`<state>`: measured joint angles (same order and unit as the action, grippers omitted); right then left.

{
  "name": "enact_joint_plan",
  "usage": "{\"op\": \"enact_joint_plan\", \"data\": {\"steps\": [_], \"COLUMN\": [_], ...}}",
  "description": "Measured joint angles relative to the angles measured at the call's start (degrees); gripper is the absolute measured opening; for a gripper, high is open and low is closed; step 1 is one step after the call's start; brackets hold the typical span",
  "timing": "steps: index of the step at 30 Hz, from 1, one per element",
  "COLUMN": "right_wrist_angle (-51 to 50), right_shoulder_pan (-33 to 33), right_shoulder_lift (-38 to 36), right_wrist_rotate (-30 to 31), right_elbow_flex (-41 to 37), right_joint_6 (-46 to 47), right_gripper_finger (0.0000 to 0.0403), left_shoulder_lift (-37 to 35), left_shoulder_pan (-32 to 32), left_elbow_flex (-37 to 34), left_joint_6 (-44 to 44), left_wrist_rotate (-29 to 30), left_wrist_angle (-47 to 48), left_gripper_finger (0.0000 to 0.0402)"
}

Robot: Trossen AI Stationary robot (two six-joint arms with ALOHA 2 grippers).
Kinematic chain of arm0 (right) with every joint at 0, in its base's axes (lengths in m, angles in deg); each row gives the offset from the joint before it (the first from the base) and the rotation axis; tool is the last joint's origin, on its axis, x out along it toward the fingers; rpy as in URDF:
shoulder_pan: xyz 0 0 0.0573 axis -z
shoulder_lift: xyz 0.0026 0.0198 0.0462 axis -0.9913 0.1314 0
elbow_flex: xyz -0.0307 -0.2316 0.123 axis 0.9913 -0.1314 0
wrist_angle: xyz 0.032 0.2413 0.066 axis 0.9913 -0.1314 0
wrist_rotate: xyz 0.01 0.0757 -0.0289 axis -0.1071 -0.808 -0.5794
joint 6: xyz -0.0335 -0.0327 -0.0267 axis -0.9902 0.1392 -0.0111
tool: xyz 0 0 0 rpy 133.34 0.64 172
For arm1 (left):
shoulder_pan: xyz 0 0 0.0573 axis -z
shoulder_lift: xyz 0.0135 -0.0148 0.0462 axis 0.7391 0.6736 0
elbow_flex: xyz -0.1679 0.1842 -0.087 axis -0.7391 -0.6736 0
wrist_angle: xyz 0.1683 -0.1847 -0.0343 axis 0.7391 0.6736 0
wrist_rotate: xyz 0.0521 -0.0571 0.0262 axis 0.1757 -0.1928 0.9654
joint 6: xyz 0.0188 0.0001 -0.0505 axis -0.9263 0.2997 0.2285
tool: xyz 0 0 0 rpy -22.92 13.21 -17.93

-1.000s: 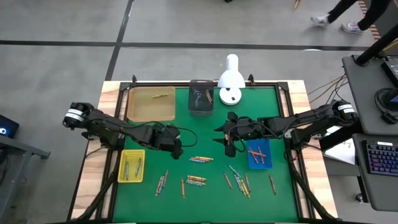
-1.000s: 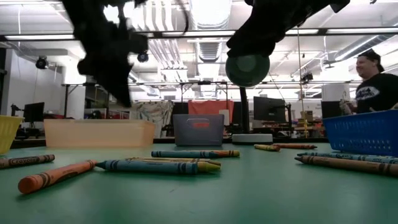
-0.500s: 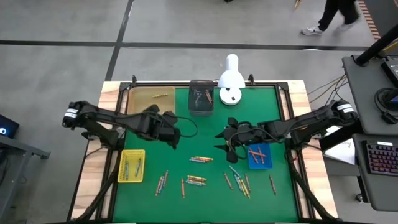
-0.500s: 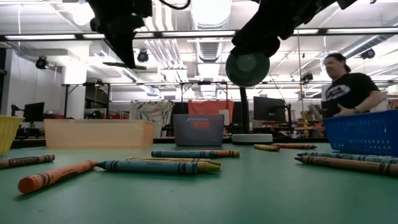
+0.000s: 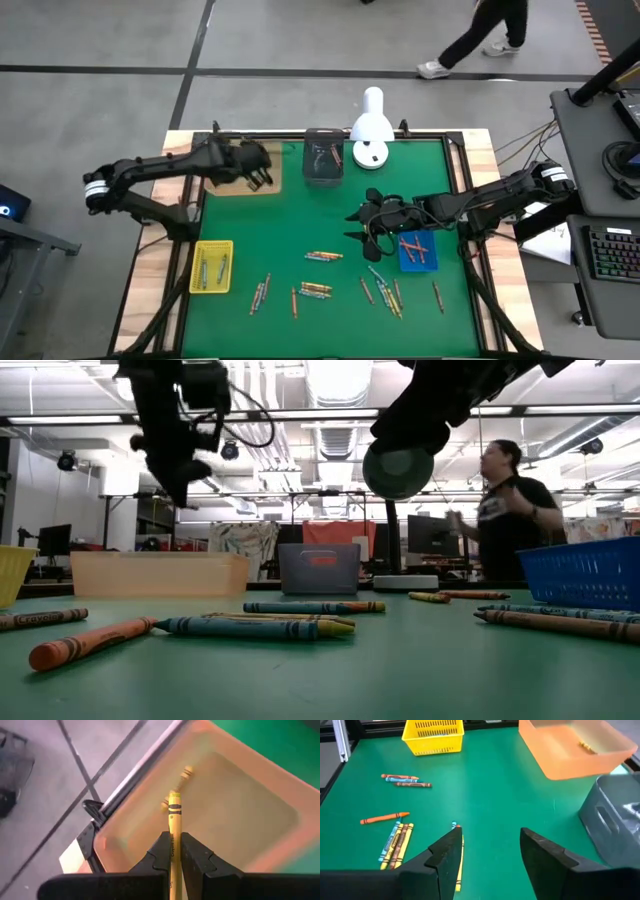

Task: Sort crayons
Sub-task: Put the green crayon into the orange bin

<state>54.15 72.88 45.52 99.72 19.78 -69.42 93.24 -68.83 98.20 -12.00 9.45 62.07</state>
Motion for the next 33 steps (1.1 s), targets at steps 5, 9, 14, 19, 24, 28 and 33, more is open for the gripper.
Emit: {"op": "enact_joint_plan", "data": {"steps": [5, 9, 14, 19, 24, 28, 33], "right_wrist_angle": [0.46, 0.80, 7.05, 8.61, 10.63, 11.19, 11.18], "right_shoulder_pan": [0.35, 1.12, 3.29, 3.34, 3.38, 3.36, 3.36], "right_shoulder_lift": [0.00, 0.00, 0.58, 1.51, 3.44, 4.91, 5.57], "right_wrist_rotate": [0.01, 0.02, 0.18, 0.05, 0.21, 0.05, 0.11], "right_elbow_flex": [0.00, 0.00, -0.04, -0.04, -0.04, -0.04, -0.04], "right_joint_6": [-4.15, -5.49, -3.36, -4.71, -5.80, -6.83, -5.82], "right_gripper_finger": [0.0174, 0.0163, 0.0147, 0.0133, 0.0125, 0.0123, 0.0121], "left_shoulder_lift": [-1.54, -0.67, 2.07, 4.71, 7.14, 8.27, 8.15], "left_shoulder_pan": [-10.89, -17.60, -22.07, -22.86, -22.96, -22.96, -22.95], "left_elbow_flex": [-7.50, -11.88, -12.64, -12.66, -12.74, -12.81, -12.16], "left_joint_6": [-8.64, -15.45, -15.98, -17.19, -17.01, -16.90, -16.81], "left_wrist_rotate": [-10.09, -17.08, -17.13, -14.44, -11.69, -11.57, -11.45], "left_wrist_angle": [-14.30, -21.32, -22.25, -22.69, -23.13, -24.01, -25.36], "left_gripper_finger": [0.0002, 0.0002, 0.0002, 0.0009, 0.0037, 0.0064, 0.0084]}}
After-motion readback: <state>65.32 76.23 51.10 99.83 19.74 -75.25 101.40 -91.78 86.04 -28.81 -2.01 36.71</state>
